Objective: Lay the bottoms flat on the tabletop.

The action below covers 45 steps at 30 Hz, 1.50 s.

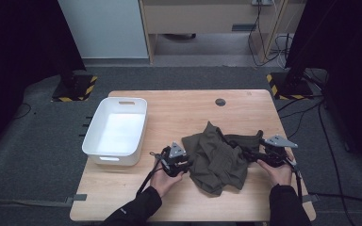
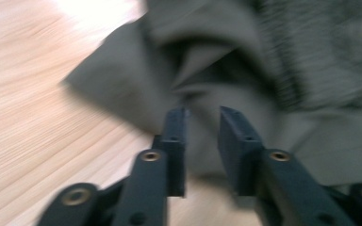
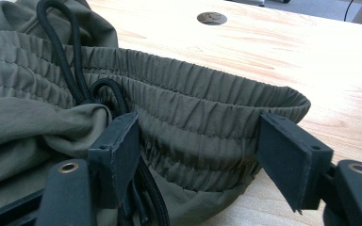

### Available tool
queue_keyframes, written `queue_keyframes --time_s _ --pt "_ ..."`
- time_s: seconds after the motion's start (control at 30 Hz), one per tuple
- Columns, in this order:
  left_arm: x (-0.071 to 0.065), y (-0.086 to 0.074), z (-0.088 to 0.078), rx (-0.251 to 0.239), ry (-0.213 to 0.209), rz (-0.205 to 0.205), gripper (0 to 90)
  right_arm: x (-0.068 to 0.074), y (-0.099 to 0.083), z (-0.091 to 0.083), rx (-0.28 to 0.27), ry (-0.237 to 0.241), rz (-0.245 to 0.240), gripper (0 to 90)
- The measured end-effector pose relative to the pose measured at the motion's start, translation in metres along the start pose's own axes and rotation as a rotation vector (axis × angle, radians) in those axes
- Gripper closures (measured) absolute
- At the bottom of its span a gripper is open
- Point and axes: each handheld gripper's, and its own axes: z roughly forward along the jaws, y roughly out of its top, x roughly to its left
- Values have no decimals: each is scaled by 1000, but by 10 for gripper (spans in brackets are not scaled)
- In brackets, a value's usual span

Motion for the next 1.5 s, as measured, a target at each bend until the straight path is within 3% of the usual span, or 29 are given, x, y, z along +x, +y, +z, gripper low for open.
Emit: queue_keyframes --time_s 0.1,0.23,0.4,0.47,0.57,0.77,1.03,1.17,1.27,1.37,1.5 --pt "-17 0 11 18 -29 37 558 1 0 1 2 -1 5 301" --pt "-28 -6 25 76 -18 85 537 0 0 1 4 -10 4 294" --pt "-30 -15 34 151 13 122 718 -2 0 2 8 -13 16 291" --pt "-30 -18 36 145 35 137 803 -2 0 2 7 -12 18 292" --pt "-26 -17 35 152 27 119 893 -3 0 2 4 -13 17 293" --pt "-15 -18 27 179 64 146 898 -4 0 1 0 -5 25 272" --pt "16 -24 9 203 113 121 892 3 2 1 -17 38 22 273" --pt "27 -25 3 192 130 74 859 5 2 0 -19 48 16 268" --pt "29 -21 -6 147 122 25 796 6 3 -1 -32 56 18 262" --pt "27 -13 -19 65 113 9 731 7 4 -3 -55 68 22 257" --pt "19 0 -34 -75 43 -54 623 9 7 -3 -67 75 31 239"
